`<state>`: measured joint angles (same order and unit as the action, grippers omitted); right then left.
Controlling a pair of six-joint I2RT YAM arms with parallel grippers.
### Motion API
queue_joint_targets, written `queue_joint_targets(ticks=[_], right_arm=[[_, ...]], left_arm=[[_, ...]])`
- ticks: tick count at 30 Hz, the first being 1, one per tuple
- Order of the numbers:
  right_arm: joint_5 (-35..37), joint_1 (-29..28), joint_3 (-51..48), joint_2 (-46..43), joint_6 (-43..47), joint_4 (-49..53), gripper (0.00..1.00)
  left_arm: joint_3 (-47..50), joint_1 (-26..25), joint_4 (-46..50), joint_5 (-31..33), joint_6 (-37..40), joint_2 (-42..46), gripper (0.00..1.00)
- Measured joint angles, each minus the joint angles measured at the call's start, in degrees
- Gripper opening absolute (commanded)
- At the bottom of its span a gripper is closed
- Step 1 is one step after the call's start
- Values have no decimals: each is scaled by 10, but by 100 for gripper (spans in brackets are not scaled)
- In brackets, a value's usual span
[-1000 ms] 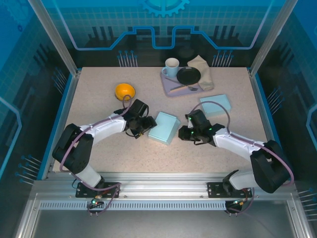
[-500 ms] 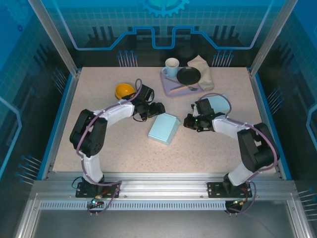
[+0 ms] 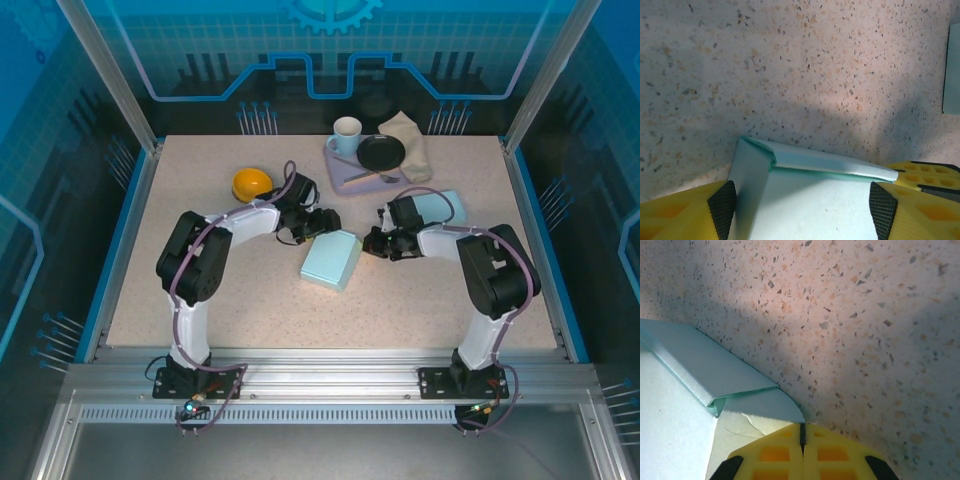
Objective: Fold the paper box
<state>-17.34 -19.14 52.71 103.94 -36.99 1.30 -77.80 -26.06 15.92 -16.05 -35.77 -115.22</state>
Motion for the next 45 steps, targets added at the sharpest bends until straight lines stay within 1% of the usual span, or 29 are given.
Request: queue_joint_targets(ticks=[9,13,18,25,34,41,45], right_arm=[[-40,15,35,44,13,-10,0],[-63,19,54,61,26,2,0],[-63,19,63,63,37,17,0],[-67,19,66,66,28,17,0],[-64,20,53,61,-8,-5,0],[-58,20,35,54,-32,-34,0],[-51,25,31,50,-43,-39,0]], left_arm=[[-28,1,-9,-15,16,-40,68],[-42,1,-13,-16,24,-51,67],[-50,1,-31,-21,30,-61,67],[-50,-4,-73,-19,28,-70,67],[-18,-8,-153,-7,-9,-70,66],[-7,-11,-186,-6,-34,-69,66],[-2,-20,-199,7,-48,-69,66]])
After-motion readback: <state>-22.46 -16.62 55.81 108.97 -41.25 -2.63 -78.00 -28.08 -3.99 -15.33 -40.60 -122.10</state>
